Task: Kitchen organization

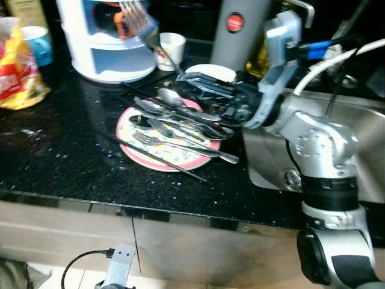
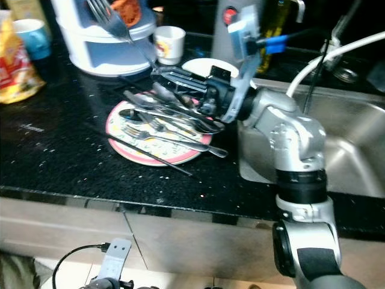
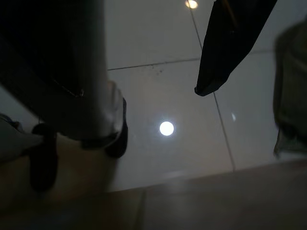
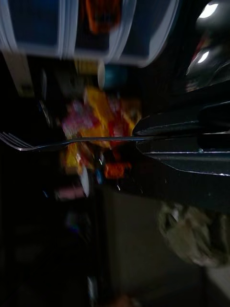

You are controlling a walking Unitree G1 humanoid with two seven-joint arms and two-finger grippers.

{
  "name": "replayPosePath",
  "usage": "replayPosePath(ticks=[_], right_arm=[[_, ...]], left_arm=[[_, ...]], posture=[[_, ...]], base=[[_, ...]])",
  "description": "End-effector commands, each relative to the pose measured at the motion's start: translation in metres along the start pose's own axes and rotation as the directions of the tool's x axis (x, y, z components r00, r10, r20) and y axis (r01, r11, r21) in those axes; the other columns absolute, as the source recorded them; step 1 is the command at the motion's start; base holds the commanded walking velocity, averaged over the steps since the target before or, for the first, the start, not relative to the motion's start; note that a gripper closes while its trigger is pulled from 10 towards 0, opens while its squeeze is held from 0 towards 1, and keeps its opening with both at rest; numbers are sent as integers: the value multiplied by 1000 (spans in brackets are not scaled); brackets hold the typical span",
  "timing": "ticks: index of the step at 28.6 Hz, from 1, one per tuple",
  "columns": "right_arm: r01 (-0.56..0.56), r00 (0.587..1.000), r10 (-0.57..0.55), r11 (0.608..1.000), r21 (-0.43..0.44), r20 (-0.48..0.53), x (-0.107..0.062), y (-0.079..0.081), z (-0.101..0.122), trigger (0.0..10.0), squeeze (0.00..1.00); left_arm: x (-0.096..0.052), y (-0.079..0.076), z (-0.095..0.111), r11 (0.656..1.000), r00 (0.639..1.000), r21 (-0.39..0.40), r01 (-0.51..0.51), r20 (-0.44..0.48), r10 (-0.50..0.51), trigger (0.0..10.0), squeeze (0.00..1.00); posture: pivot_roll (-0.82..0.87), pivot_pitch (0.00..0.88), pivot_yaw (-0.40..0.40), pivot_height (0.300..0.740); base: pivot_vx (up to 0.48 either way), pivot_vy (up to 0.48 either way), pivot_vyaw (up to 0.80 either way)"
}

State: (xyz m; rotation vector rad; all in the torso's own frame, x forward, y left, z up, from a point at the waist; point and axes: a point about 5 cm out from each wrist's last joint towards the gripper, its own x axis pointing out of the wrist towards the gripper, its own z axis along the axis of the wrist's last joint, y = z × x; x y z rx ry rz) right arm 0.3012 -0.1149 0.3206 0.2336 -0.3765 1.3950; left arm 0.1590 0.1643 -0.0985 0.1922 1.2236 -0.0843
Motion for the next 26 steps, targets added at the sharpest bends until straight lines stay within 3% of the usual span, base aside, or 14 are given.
replayPosePath(ticks=[1,5,7,11,14,15,21,25,26], right_arm=[[4,999,-4,1000,8,43,-9,4,2,10000,0],[50,997,-51,998,22,53,-17,2,-2,10000,0],[220,975,-218,975,28,-43,-35,-11,-16,10000,0],[342,930,-340,940,-7,-142,-46,-23,-27,10000,0],[522,801,-531,845,-114,-276,-63,-43,-40,10000,0],[588,712,-615,786,-192,-337,-71,-53,-46,10000,0],[703,460,-781,611,-364,-423,-85,-73,-62,10000,0],[724,364,-831,537,-434,-421,-88,-81,-70,10000,0],[743,316,-857,491,-455,-407,-93,-86,-71,10000,0]], left_arm=[[0,-21,-29,997,990,8,75,-118,-73,10000,0],[0,-21,-29,997,990,9,77,-119,-76,10000,0],[0,-22,-30,996,989,9,85,-123,-84,10000,0],[-1,-23,-31,996,988,7,91,-127,-89,10000,0],[-1,-24,-32,995,986,3,99,-135,-98,10000,0],[-1,-25,-32,995,985,-1,101,-140,-101,10000,0],[-1,-26,-36,994,980,-13,109,-165,-109,10000,0],[-2,-27,-39,993,977,-13,116,-180,-116,10000,0],[-2,-27,-40,993,976,-12,118,-183,-119,10000,0]], posture=[[65,73,-93,740],[61,73,-91,740],[58,76,-90,740],[52,81,-89,740],[51,84,-90,740],[52,90,-92,740],[51,114,-93,740],[51,129,-94,740],[50,135,-92,740]], base=[[0,0,-769],[0,0,-769],[0,0,-394],[0,0,0],[0,0,0],[0,0,0],[0,0,0],[0,0,0],[0,0,0]])
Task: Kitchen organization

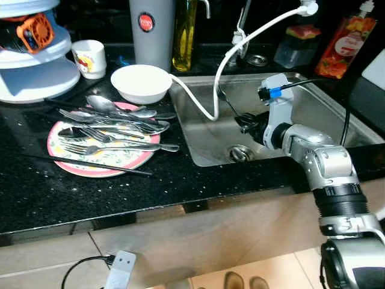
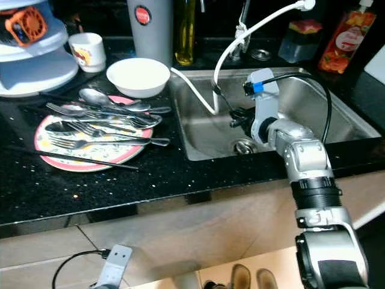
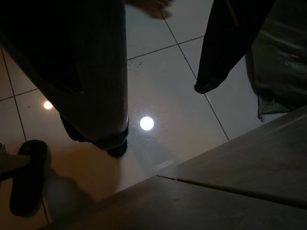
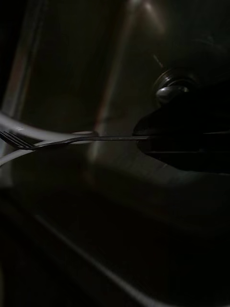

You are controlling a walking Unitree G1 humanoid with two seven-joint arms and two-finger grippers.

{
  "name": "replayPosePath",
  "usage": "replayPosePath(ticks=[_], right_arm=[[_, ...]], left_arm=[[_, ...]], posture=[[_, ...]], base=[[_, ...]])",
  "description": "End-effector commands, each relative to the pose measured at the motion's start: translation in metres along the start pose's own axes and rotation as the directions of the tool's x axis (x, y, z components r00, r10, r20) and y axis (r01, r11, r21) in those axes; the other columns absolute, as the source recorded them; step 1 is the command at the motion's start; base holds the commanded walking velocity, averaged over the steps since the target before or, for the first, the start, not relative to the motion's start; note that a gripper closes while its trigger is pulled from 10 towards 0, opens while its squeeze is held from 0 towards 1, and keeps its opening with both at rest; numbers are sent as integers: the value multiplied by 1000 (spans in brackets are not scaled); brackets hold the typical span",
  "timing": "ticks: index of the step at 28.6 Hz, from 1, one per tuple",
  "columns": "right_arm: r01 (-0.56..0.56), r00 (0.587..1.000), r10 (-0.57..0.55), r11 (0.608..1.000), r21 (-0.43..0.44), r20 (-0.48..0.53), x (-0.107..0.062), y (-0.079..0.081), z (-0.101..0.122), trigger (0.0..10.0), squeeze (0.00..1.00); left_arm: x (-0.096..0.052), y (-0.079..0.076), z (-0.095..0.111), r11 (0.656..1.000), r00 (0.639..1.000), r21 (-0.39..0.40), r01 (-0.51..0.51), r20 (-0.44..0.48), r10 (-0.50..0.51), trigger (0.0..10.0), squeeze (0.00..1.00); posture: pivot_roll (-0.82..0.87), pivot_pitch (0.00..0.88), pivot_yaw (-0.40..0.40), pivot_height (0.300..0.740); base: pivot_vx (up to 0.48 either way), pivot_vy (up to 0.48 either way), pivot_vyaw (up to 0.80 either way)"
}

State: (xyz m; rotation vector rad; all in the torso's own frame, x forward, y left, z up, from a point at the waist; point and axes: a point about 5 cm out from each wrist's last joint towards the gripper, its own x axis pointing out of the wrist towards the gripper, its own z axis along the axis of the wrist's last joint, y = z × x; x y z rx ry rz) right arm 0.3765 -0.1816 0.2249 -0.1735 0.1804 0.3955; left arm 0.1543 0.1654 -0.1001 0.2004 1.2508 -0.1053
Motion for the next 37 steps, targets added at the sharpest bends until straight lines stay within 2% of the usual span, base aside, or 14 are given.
replayPosePath(ticks=[1,3,4,5,9,18,22,24,25,26,32,36,37], right_arm=[[72,997,-72,997,-10,-1,3,-7,-1,10000,0],[174,984,-174,985,1,-32,6,-19,-10,10000,0],[260,962,-262,965,-35,-81,5,-30,-20,10000,0],[301,946,-306,952,-58,-107,3,-36,-26,10000,0],[366,911,-374,927,-76,-174,1,-45,-43,10000,0],[369,898,-382,924,-99,-217,7,-41,-61,10000,0],[380,914,-374,925,8,-157,15,-34,-61,10000,0],[381,916,-373,924,29,-151,17,-33,-61,10000,0],[390,913,-381,920,42,-146,18,-32,-62,10000,184],[394,913,-384,917,61,-136,17,-33,-60,10000,1000],[388,921,-387,909,149,-41,17,-38,-47,10000,1000],[315,931,-350,913,259,103,15,-41,-27,10000,1000],[264,926,-331,910,318,179,13,-42,-17,10000,859]], left_arm=[[0,-28,-34,994,982,-27,104,-155,-107,10000,0],[-1,-28,-36,994,981,-25,108,-159,-111,10000,0],[-1,-28,-37,993,980,-21,112,-163,-114,10000,0],[-1,-28,-37,993,979,-20,113,-166,-115,10000,0],[-1,-28,-39,993,978,-18,116,-172,-117,10000,0],[-1,-27,-42,993,977,-9,114,-178,-114,10000,0],[-1,-25,-41,994,980,-3,106,-170,-105,10000,0],[-1,-25,-40,995,980,-2,104,-168,-103,10000,0],[-1,-24,-40,995,981,-1,104,-167,-102,10000,0],[-1,-23,-40,995,981,0,103,-167,-102,10000,0],[0,-21,-38,995,982,4,99,-162,-97,10000,0],[0,-20,-37,995,983,7,98,-158,-96,10000,0],[0,-19,-36,995,983,9,98,-156,-95,10000,0]], posture=[[50,135,-92,740],[47,141,-90,740],[48,146,-89,740],[47,151,-88,740],[48,161,-85,740],[42,166,-69,740],[46,167,-61,740],[45,168,-58,740],[46,166,-54,740],[51,163,-50,740],[52,160,-48,740],[51,142,-40,740],[51,139,-39,740]], base=[[0,0,0],[0,0,0],[0,0,0],[0,0,0],[0,0,0],[0,0,0],[0,0,0],[0,0,0],[0,0,0],[0,0,0],[0,0,0],[0,0,0],[0,0,0]])
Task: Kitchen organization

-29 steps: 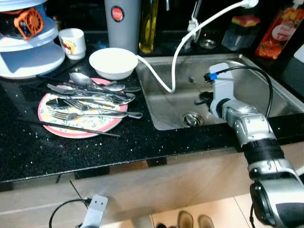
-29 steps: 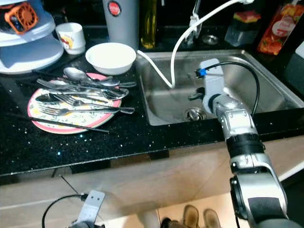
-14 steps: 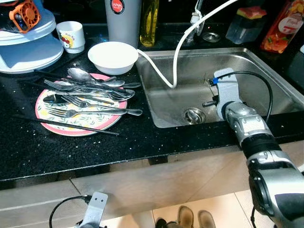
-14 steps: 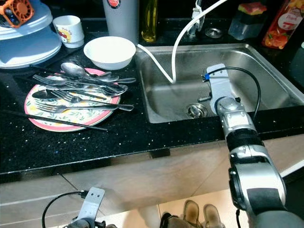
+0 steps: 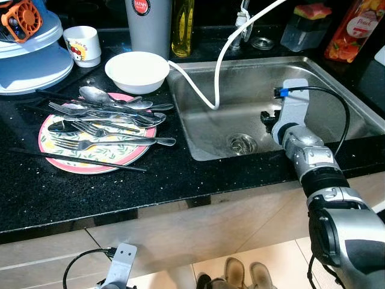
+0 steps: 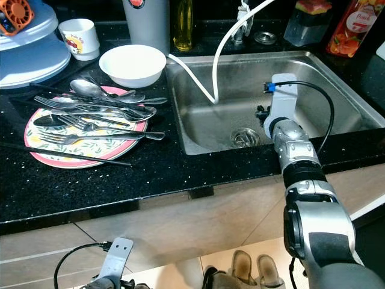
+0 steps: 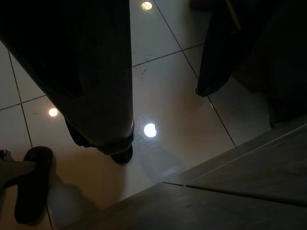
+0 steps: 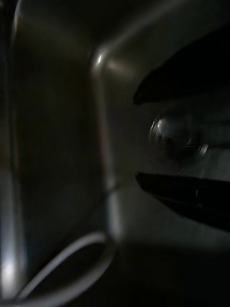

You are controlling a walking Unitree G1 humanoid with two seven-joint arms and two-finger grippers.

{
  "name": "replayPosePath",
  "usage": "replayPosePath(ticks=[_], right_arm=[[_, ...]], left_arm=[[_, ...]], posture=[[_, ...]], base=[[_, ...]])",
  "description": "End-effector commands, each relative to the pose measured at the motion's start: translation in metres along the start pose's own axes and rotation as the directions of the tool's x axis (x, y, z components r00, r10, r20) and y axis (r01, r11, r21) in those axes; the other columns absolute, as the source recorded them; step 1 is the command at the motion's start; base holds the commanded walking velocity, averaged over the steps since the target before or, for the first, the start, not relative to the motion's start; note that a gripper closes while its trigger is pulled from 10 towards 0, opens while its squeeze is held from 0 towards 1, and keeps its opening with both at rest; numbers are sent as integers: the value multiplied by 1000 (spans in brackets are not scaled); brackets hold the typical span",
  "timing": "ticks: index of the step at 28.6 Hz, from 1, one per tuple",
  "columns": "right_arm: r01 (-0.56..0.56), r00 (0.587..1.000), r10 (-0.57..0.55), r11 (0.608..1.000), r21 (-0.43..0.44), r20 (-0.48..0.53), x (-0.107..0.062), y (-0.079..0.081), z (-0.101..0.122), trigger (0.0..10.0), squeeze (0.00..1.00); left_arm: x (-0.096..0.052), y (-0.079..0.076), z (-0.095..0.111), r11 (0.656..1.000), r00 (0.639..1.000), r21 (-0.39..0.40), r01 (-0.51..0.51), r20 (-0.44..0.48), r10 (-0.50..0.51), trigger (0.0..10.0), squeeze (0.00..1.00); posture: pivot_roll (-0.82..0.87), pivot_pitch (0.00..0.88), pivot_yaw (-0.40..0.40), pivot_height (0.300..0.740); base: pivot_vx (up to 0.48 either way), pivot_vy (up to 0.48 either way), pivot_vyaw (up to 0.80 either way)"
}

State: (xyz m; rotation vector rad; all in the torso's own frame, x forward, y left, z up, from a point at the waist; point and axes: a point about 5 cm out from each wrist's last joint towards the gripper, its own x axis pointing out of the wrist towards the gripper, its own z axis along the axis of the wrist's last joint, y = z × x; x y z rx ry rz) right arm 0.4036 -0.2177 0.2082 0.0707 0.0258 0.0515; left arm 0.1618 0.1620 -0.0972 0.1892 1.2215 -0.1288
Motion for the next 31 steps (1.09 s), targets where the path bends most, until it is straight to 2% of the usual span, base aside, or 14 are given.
replayPosePath(ticks=[1,2,3,6,10,12,13,14,15,16,22,25,30,31], right_arm=[[-28,999,25,998,62,48,-1,-1,3,10000,859],[-72,991,56,989,130,120,-3,-1,14,10000,75],[-117,977,80,976,184,197,-5,-1,24,10000,0],[-360,872,205,884,299,444,-22,1,52,10000,0],[-564,723,328,789,244,608,-44,8,72,10000,0],[-627,663,379,752,202,645,-52,13,79,10000,0],[-627,663,379,752,202,645,-52,13,79,10000,0],[-716,558,453,686,128,695,-64,22,88,10000,0],[-716,558,453,686,128,695,-64,22,88,10000,0],[-748,518,481,656,101,708,-68,25,91,10000,0],[-906,270,704,417,-74,657,-104,63,90,10000,0],[-919,246,740,383,-92,626,-107,72,86,10000,0],[-921,269,776,380,-82,571,-104,92,77,10000,0],[-916,295,777,395,-65,556,-99,102,73,10000,0]], left_arm=[[-1,-18,-44,997,980,2,77,-186,-76,10000,0],[-1,-17,-43,997,980,4,77,-183,-75,10000,0],[-1,-17,-42,997,981,7,77,-180,-74,10000,0],[0,-15,-39,997,983,16,75,-170,-72,10000,0],[0,-14,-37,997,985,21,73,-161,-69,10000,0],[0,-14,-35,997,985,21,73,-156,-69,10000,0],[0,-14,-35,997,985,21,73,-156,-69,10000,0],[0,-15,-34,997,986,15,74,-148,-71,10000,0],[0,-15,-34,997,986,15,74,-148,-71,10000,0],[0,-15,-33,997,987,14,75,-145,-73,10000,0],[0,-16,-30,996,987,17,86,-140,-83,10000,0],[0,-16,-30,996,987,19,87,-139,-83,10000,0],[0,-16,-29,996,987,21,86,-138,-83,10000,0],[0,-16,-29,996,987,21,87,-136,-83,10000,0]], posture=[[51,139,-39,740],[51,135,-37,740],[51,131,-34,740],[49,114,-34,740],[45,99,-38,740],[44,91,-41,740],[44,91,-41,740],[35,84,-42,740],[35,84,-42,740],[34,85,-42,740],[32,77,-34,740],[31,78,-35,740],[30,76,-33,740],[30,76,-32,740]], base=[[0,0,0],[0,0,0],[0,0,0],[0,0,0],[0,0,0],[0,0,0],[0,0,0],[0,0,0],[0,0,0],[0,0,0],[0,0,0],[0,0,0],[0,0,0],[0,0,0]])
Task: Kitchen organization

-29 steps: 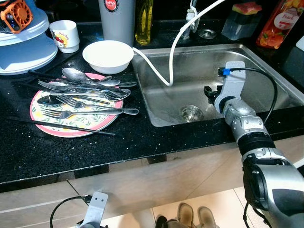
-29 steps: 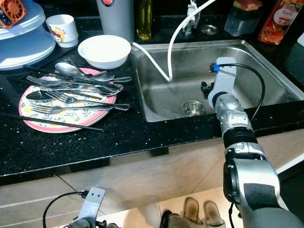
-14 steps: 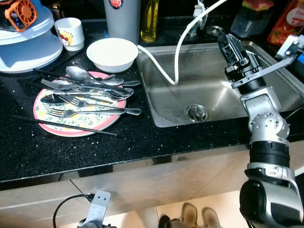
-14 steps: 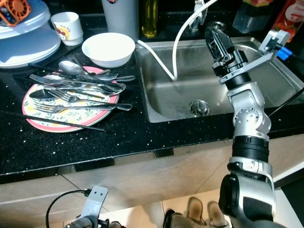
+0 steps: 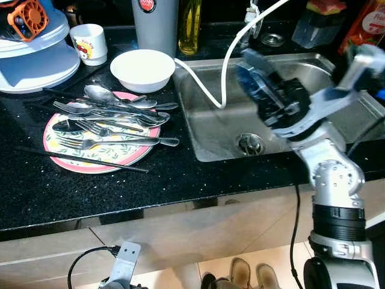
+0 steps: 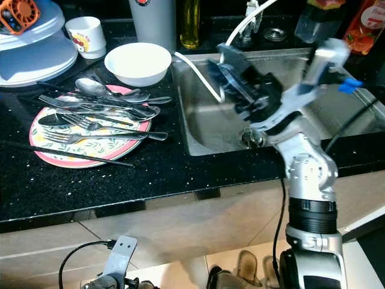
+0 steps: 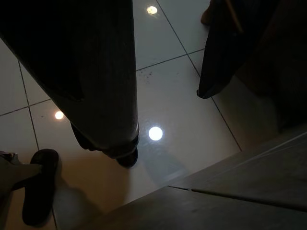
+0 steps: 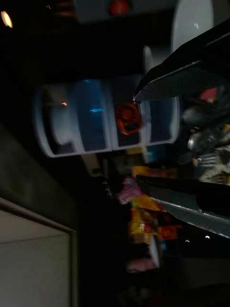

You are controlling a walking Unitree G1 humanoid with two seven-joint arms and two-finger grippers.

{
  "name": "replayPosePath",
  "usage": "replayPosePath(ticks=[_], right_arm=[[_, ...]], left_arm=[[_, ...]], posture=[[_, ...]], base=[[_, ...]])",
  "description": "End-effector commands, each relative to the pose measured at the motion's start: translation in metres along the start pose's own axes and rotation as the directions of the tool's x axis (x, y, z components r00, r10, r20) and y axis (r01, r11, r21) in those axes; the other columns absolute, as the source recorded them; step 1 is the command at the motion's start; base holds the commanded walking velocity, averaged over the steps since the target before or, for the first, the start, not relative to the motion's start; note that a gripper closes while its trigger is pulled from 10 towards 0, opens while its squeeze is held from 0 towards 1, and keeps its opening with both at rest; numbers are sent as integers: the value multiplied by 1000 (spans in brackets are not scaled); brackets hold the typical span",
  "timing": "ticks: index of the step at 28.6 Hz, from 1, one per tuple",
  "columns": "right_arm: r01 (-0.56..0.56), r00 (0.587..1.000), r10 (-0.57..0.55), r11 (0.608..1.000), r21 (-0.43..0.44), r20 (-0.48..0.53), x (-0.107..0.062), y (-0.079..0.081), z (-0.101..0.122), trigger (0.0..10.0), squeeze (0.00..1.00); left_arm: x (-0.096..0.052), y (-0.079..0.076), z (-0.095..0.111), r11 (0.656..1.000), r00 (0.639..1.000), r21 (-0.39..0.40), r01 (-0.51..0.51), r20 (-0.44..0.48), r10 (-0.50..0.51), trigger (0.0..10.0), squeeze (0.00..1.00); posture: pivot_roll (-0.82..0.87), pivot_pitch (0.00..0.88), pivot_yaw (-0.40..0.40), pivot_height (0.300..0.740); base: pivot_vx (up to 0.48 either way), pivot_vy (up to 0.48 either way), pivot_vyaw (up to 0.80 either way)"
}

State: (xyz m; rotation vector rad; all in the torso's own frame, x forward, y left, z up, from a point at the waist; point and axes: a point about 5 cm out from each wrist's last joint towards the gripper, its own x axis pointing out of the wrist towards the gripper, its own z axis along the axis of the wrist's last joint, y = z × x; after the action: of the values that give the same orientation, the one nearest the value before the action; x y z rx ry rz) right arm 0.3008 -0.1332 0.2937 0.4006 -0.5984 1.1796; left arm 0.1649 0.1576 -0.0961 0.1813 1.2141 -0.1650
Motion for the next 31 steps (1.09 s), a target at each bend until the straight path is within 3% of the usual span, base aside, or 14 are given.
replayPosePath(ticks=[1,5,15,20,31], right_arm=[[9,1000,-9,1000,-6,-30,3,2,-6,10000,0],[46,998,-45,999,17,-37,11,-1,-17,10000,0],[32,999,-31,999,33,-38,16,2,-16,10000,0],[8,998,-6,999,46,-55,17,6,-20,10000,0],[-155,984,160,986,67,-75,26,28,-21,10000,0]], left_arm=[[0,-13,-33,998,988,7,56,-145,-54,10000,0],[0,-13,-32,998,988,8,59,-142,-57,10000,0],[0,-13,-31,998,989,12,63,-138,-61,10000,0],[0,-14,-31,998,989,17,66,-137,-63,10000,0],[0,-13,-31,997,989,28,67,-135,-63,10000,0]], posture=[[30,76,-32,740],[38,73,-35,740],[36,71,-40,740],[35,65,-48,740],[36,49,-37,740]], base=[[0,0,0],[0,0,0],[0,0,0],[0,0,784],[0,0,70]])
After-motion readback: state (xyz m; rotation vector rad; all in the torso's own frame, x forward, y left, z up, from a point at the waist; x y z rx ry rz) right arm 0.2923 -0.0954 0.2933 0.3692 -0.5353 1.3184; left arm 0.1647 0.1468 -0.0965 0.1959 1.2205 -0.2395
